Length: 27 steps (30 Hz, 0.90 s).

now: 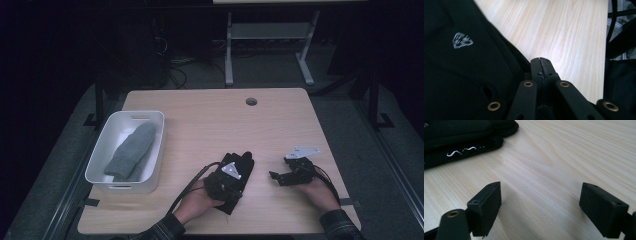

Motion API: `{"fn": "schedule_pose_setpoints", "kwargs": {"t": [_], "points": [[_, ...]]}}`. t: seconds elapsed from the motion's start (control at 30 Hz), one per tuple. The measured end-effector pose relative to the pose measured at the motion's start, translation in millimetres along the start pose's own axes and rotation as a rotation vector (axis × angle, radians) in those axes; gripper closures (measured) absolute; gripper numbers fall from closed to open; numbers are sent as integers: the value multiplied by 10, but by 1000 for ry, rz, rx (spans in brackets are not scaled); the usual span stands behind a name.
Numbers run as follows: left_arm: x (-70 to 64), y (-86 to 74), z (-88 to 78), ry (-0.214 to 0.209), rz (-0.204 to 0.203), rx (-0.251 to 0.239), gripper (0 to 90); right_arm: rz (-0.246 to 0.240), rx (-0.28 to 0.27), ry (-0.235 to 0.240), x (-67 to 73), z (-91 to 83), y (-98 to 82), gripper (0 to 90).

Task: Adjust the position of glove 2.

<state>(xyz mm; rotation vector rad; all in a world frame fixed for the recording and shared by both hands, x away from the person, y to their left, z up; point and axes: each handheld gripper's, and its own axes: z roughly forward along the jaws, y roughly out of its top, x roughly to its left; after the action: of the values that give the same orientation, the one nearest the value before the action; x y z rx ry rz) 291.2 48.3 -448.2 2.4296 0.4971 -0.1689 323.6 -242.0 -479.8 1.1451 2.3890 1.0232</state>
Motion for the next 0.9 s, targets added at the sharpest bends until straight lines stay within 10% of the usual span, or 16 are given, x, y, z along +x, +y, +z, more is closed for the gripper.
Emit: {"fn": "schedule_pose_setpoints", "kwargs": {"t": [0.5, 0.9], "points": [[212, -251, -328, 102, -39, 21, 895, 8, -14, -3, 1, 14, -21, 130], [268, -275, -558, 106, -47, -46, 842, 8, -14, -1, 0, 17, -22, 124]]}}
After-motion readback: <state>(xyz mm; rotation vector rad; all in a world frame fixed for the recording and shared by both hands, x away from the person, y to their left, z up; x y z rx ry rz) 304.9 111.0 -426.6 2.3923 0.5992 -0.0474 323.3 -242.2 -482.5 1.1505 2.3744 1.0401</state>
